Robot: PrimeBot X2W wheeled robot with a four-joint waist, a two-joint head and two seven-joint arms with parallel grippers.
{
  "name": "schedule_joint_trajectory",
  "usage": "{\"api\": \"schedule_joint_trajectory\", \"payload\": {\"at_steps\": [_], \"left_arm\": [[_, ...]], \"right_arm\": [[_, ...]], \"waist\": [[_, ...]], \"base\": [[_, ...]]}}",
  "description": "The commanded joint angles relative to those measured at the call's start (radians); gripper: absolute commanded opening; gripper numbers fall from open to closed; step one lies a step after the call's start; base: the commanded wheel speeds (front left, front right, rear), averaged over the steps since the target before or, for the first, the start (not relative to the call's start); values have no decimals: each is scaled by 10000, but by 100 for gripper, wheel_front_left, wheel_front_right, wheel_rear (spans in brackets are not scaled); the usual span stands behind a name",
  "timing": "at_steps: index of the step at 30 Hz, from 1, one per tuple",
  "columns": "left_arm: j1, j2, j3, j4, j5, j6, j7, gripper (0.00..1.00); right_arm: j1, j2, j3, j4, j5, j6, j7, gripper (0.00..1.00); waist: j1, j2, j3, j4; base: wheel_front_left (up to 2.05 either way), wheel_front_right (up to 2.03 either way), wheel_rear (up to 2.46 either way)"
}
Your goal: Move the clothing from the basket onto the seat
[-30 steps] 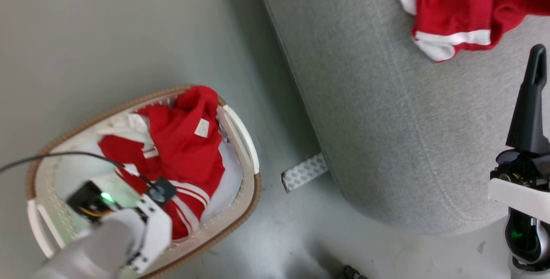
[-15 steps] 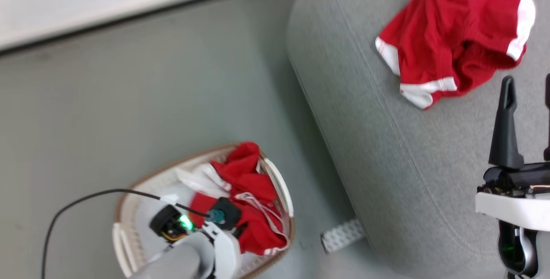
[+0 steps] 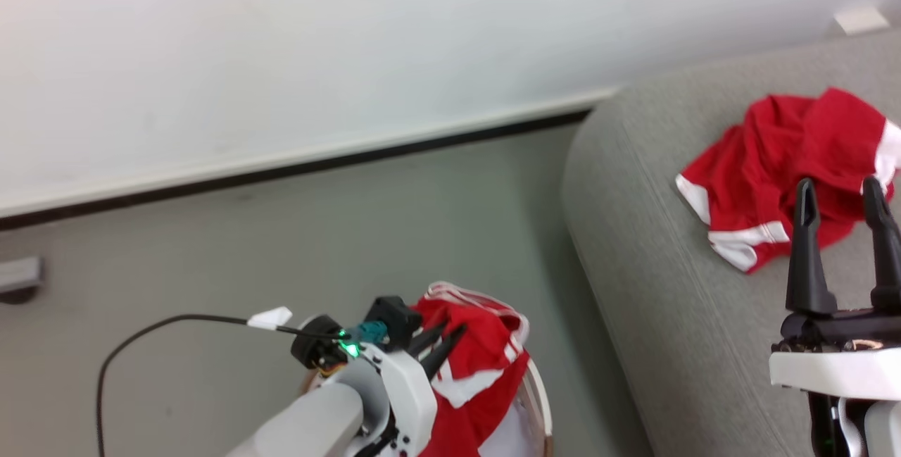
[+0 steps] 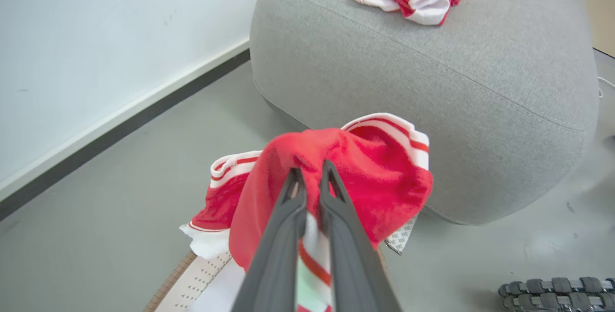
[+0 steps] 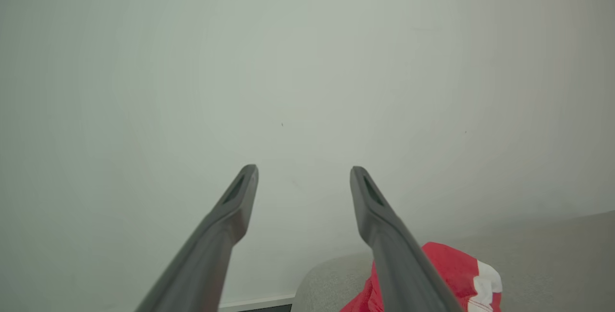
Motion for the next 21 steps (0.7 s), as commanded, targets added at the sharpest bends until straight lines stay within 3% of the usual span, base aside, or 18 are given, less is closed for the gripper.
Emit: {"api": "schedule_joint_trajectory", "payload": {"at_steps": [1, 13, 21], "left_arm": [[111, 179, 173, -297, 204, 140, -19, 0], [65, 1196, 1794, -3567, 618, 894, -22, 0], [-597, 1806, 2400, -5023, 564, 1382, 229, 0]], "right_arm": [[216, -71, 14, 102, 138, -22, 2, 100], [816, -6, 654, 765, 690, -23, 3, 100], [947, 60, 1478, 1207, 843, -23, 3, 100]], "waist": [[2, 0, -595, 538], [2, 0, -1510, 1164], [2, 0, -1696, 1399]], "base": [[0, 0, 0], [0, 0, 0], [0, 0, 0]]}}
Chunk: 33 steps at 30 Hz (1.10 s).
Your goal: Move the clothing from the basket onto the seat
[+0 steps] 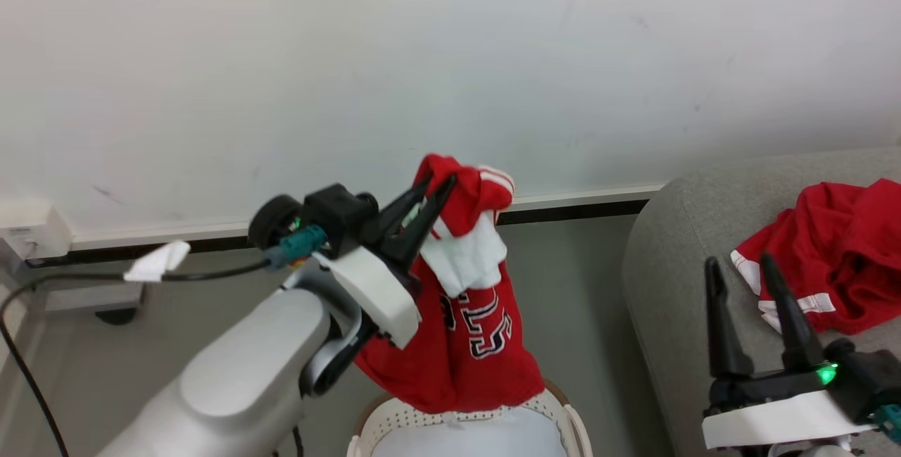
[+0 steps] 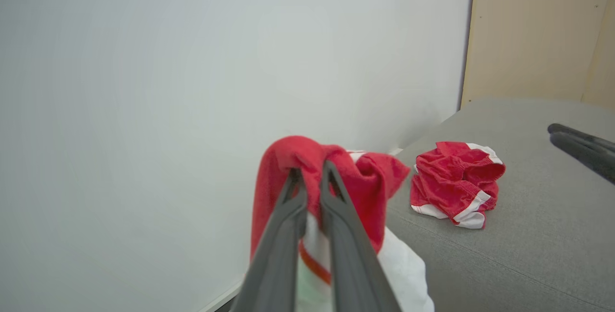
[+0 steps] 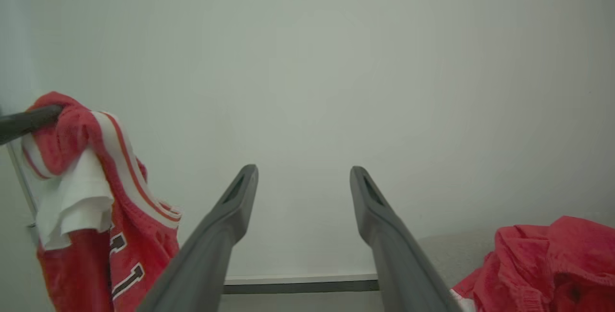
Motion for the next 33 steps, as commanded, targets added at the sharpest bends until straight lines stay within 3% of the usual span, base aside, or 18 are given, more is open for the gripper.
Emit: {"api": "schedule_joint_trajectory", "payload": {"at_steps": [1, 11, 18, 33], "left_arm": [[-181, 116, 146, -234, -18, 144, 79, 0], [-505, 490, 610, -1397, -153, 670, 397, 0], [-317, 523, 590, -1822, -264, 792, 528, 0], [-67, 1, 9, -2372, -334, 720, 698, 0]], "right_arm": [[122, 8, 179, 99, 77, -23, 3, 100], [27, 35, 1041, 471, 203, -23, 3, 100], [-204, 27, 1939, 907, 169, -23, 2, 100], [-2338, 42, 5017, 4100, 1440, -23, 4, 100]], "waist": [[2, -1, -37, 33], [2, -1, -130, 1], [2, -1, -73, 31], [2, -1, -213, 698]], "base": [[0, 0, 0], [0, 0, 0], [0, 0, 0], [0, 0, 0]]}}
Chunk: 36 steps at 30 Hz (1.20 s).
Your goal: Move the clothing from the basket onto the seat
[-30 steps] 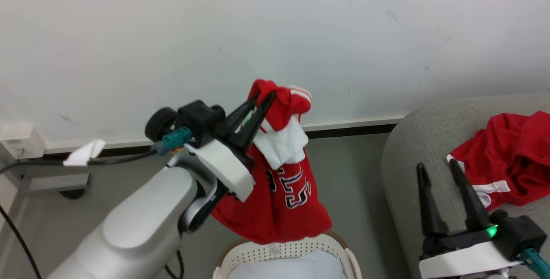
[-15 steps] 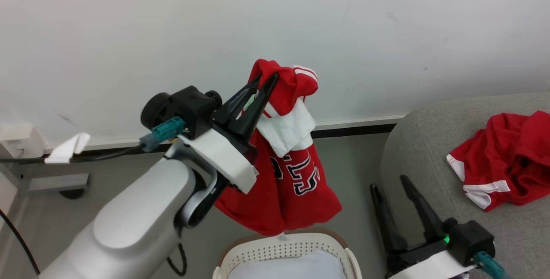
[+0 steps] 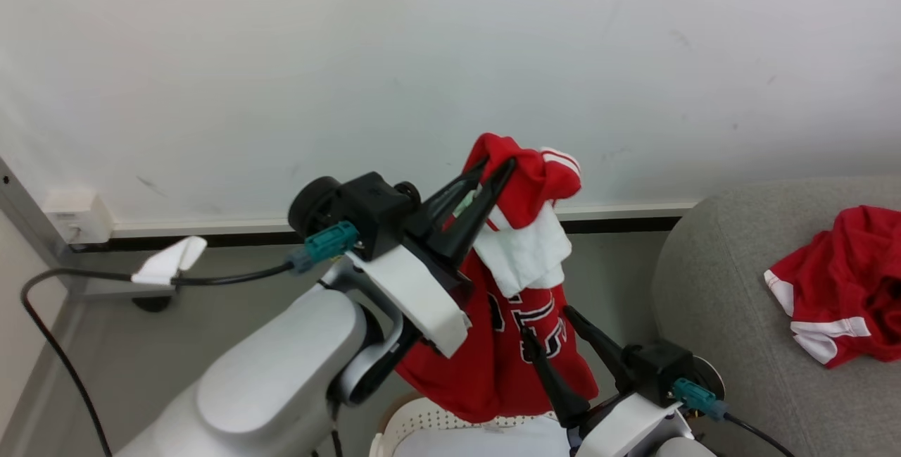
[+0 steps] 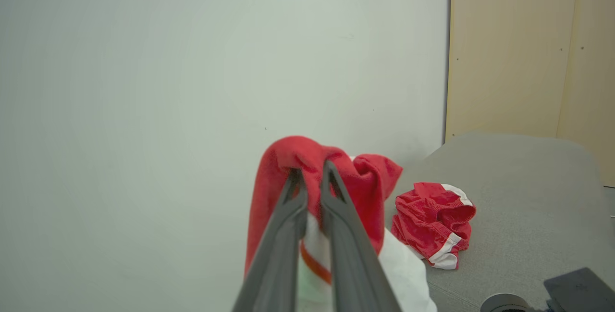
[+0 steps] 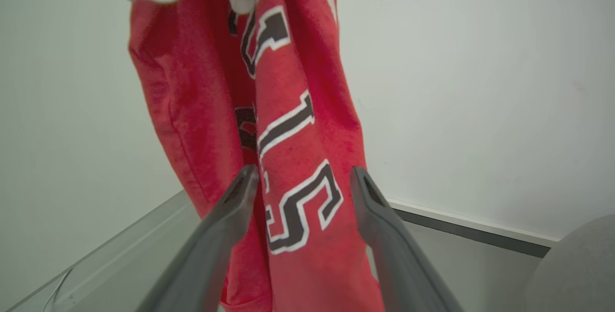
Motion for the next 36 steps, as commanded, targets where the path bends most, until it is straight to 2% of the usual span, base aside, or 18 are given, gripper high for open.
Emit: {"api": "schedule_joint_trajectory", "payload": {"at_steps": [1, 7, 13, 14, 15, 16, 30, 36], "left_arm": [[119, -70, -32, -57, -50, -4, 31, 0], [203, -420, -426, -255, -18, -96, 134, 0], [276, -588, -671, -478, -93, -154, 270, 0], [296, -595, -697, -513, -106, -147, 285, 0], [307, -596, -718, -547, -114, -140, 301, 0], [317, -591, -727, -569, -131, -131, 296, 0], [467, -283, -515, -421, -321, 15, 211, 0], [611, -74, -351, -222, -486, 31, 82, 0]], "right_arm": [[-222, -24, 132, 208, 77, -23, 4, 100], [-928, -8, 1024, 1553, 382, -23, 4, 100], [-1282, -5, 1268, 2433, 652, -23, 5, 100], [-1314, -6, 1300, 2524, 693, -23, 4, 47], [-1350, -6, 1299, 2587, 763, -23, 4, 12], [-1354, -6, 1276, 2618, 863, -23, 4, 0], [-1088, -5, 692, 2064, 1169, -23, 2, 0], [-818, -5, -148, 1370, 1349, -23, 1, 0]], "waist": [[0, -1, -71, 142], [0, -1, -269, 635], [0, -1, -382, 1011], [0, -1, -391, 1053], [0, -1, -396, 1086], [0, -1, -402, 1115], [0, -1, -232, 1020], [0, -1, -140, 873]], "base": [[0, 0, 0], [0, 0, 0], [0, 0, 0], [0, 0, 0], [0, 0, 0], [0, 0, 0], [0, 0, 0], [0, 0, 0]]}}
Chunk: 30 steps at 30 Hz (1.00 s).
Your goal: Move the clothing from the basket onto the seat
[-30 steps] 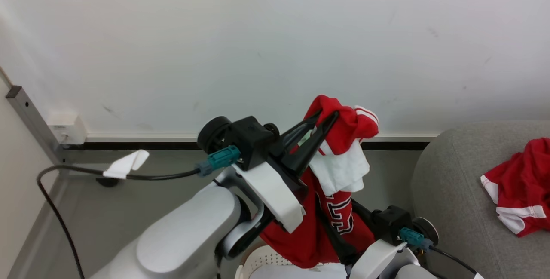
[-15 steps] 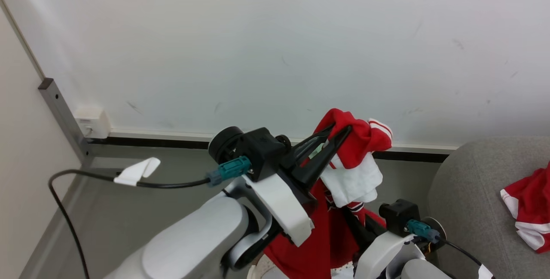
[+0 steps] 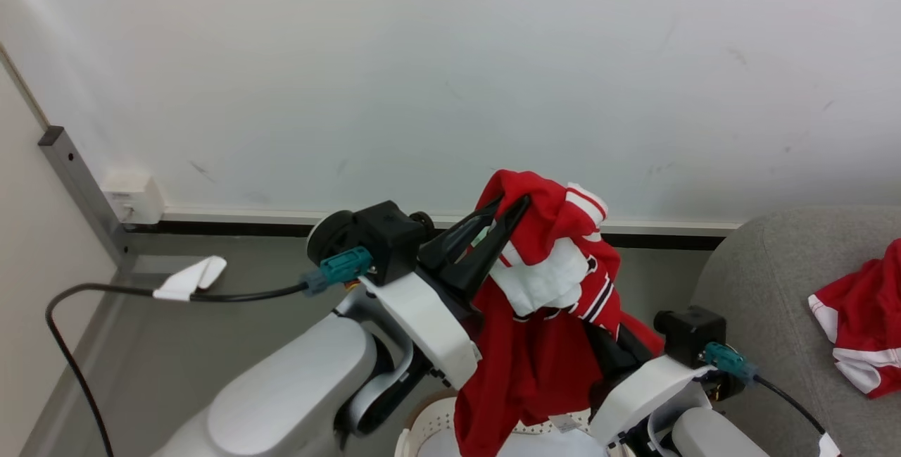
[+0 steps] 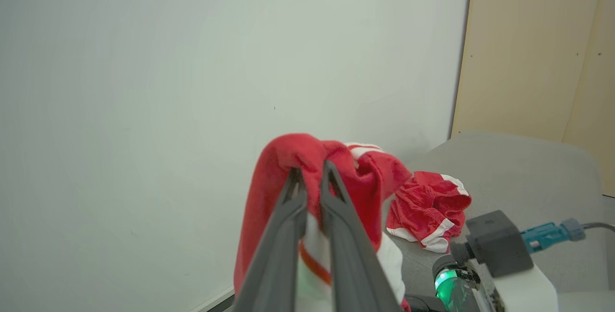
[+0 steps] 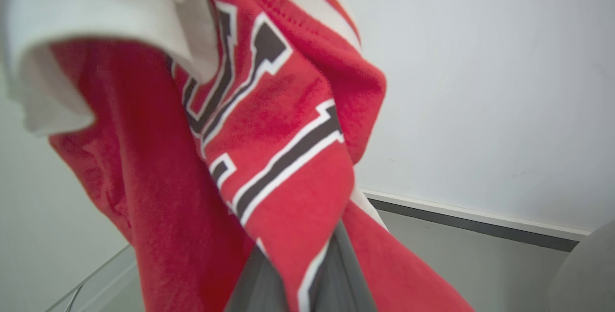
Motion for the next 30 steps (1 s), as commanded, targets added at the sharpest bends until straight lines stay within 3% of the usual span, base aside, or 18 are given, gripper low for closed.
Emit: {"api": "schedule_joint_trajectory", "payload": {"at_steps": [1, 6, 7, 8, 9, 18, 30], "left_arm": [[178, 77, 3, 34, -21, 24, -66, 0], [370, 74, -211, 6, -54, -97, -7, 0], [397, 65, -238, 3, -59, -90, -11, 9], [414, 56, -236, -13, -70, -72, -39, 46], [430, 46, -244, -42, -83, -74, -77, 100], [667, 120, -440, -178, -23, -98, -169, 100], [1036, 184, -608, -30, 302, -286, -752, 100]], "right_arm": [[191, -19, -242, -214, 95, -23, -3, 0], [423, -18, -1291, -966, -118, -23, -3, 0], [478, -17, -1459, -1097, -168, -23, -2, 0], [518, -17, -1641, -1211, -263, -23, -2, 0], [544, -17, -1789, -1335, -319, -23, -3, 0], [681, -191, -2956, -2209, -1018, -23, -3, 0], [1161, -699, -4407, -3786, -1795, -23, -3, 0]], "waist": [[-1, 0, 26, -54], [-1, 0, 125, -310], [-1, 0, 141, -374], [-1, 0, 158, -444], [-1, 0, 172, -518], [-1, 0, 309, -1378], [-1, 0, 740, -3423]], "base": [[0, 0, 0], [0, 0, 0], [0, 0, 0], [0, 0, 0], [0, 0, 0], [0, 0, 0], [0, 0, 0]]}}
